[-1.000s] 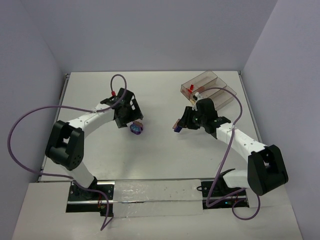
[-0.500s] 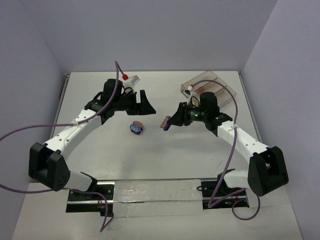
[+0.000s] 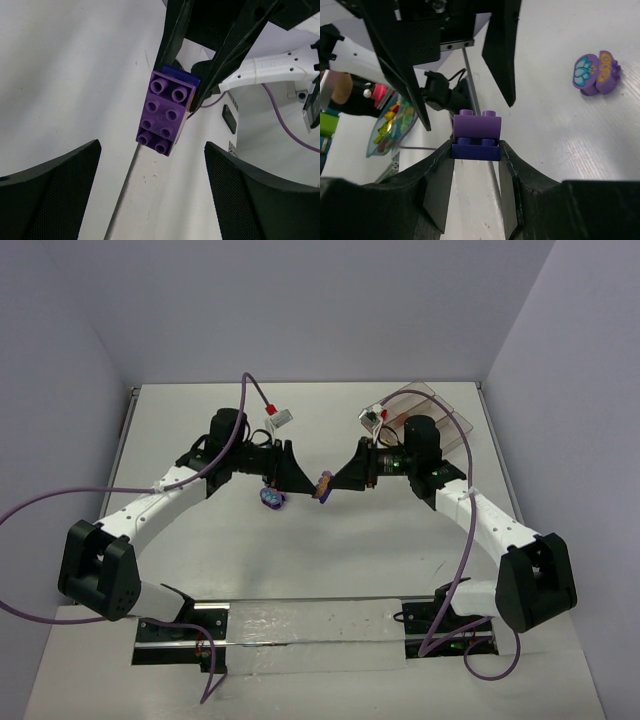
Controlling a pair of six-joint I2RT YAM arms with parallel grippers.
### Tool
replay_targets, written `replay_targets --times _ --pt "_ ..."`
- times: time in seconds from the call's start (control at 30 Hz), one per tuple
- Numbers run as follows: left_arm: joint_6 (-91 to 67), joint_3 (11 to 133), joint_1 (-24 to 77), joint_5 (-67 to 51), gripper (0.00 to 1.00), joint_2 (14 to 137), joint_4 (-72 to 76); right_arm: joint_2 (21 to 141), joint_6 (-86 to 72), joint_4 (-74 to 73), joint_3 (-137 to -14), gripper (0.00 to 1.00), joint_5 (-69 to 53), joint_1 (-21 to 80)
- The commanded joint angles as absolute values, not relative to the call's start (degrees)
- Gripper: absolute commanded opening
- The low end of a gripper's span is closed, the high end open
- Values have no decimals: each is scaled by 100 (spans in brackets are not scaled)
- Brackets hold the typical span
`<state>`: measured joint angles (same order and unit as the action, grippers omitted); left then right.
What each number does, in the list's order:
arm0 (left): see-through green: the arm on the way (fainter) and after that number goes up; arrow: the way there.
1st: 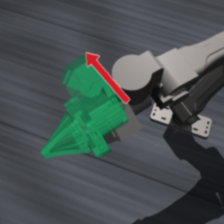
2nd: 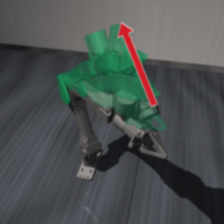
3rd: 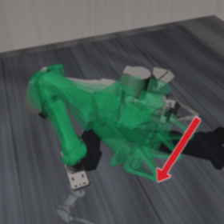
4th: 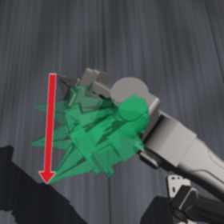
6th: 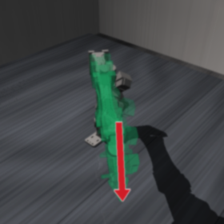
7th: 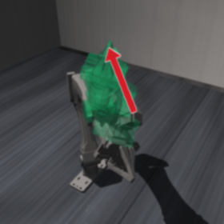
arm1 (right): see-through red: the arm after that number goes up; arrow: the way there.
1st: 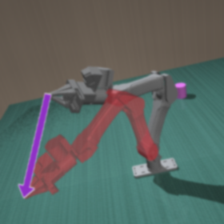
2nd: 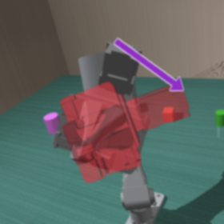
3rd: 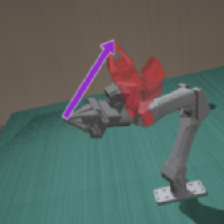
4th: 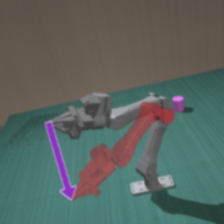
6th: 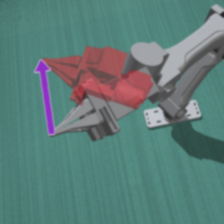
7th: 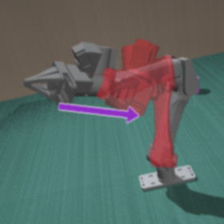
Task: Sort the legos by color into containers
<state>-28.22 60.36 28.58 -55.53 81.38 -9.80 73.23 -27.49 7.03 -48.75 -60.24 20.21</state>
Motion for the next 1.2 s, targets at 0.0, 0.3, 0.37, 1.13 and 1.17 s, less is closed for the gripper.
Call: replay_targets --times 0.0,0.3,0.37,1.13,1.17 --pt "-2885 5926 2889 -6225 91 8104 -258 7327 -3021 1316 -5098 0 -6678 2001" --pt "-3098 5983 3037 -6356 81 8341 -77 7358 -3044 1338 -5168 0 -6685 2025" --pt "-3183 5988 3073 -6372 77 8367 73 7371 -2966 1226 -5211 0 -6633 2042" --pt "-3944 5503 2641 -5710 0 7977 815 7321 -2248 187 -4984 0 -6243 1980" --pt "-4025 5423 2535 -5659 0 7902 904 7279 -2213 120 -4936 0 -6207 1966"
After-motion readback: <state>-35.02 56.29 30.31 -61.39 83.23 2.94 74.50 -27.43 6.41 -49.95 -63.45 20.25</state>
